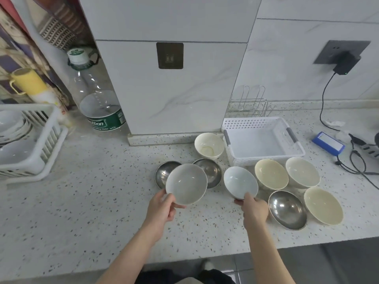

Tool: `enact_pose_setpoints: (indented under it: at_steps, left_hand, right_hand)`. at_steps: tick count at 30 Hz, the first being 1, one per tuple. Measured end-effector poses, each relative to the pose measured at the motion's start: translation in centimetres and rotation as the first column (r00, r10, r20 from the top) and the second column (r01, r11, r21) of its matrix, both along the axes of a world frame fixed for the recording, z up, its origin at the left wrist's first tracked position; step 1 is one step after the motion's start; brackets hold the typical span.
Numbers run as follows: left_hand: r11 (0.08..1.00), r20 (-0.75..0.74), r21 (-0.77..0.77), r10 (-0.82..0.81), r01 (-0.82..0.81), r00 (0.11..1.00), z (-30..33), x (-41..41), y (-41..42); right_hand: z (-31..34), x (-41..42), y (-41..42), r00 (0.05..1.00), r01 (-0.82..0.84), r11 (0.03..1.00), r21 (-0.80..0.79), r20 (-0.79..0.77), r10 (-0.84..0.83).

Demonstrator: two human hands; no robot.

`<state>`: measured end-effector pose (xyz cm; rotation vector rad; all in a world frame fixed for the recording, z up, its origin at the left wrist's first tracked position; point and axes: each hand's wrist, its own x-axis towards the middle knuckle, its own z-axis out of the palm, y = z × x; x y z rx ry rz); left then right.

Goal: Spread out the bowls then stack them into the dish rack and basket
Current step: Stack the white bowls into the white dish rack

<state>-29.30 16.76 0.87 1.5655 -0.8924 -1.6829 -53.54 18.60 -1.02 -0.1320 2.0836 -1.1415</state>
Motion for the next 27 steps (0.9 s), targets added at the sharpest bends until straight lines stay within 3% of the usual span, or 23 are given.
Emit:
enact_pose_setpoints:
  at_steps: [6, 11, 16, 27]
  left_hand:
    - [0.997, 0.009, -0.044, -0.063, 0.063, 0.998, 1.5, 9.5, -2.2]
    - [0.997, 0.06, -0.068, -0.023, 0.027, 0.998, 2.8, 17.8, -2.8]
    - [0.994, 0.045, -0.085, 0.077, -0.073, 0.996, 3.6, 23.4, -3.0]
    - [0.929, -0.064, -0.191, 0.31, -0.317, 0.949, 5.8, 27.9, -4.6]
  right_hand:
    - [2.2, 8.5, 1.0, 0.98, 0.189, 0.978, -0.083, -0.04, -0.193]
    - [5.1, 16.1, 0.9, 0.976, 0.215, 0.962, -0.168, 0.016, -0.216]
    - [7.5, 20.9, -0.4, 0.995, 0.094, 0.973, -0.211, 0.049, -0.085]
    - [11.0, 24.9, -5.9, 0.954, -0.299, 0.915, -0.271, -0.091, 0.284]
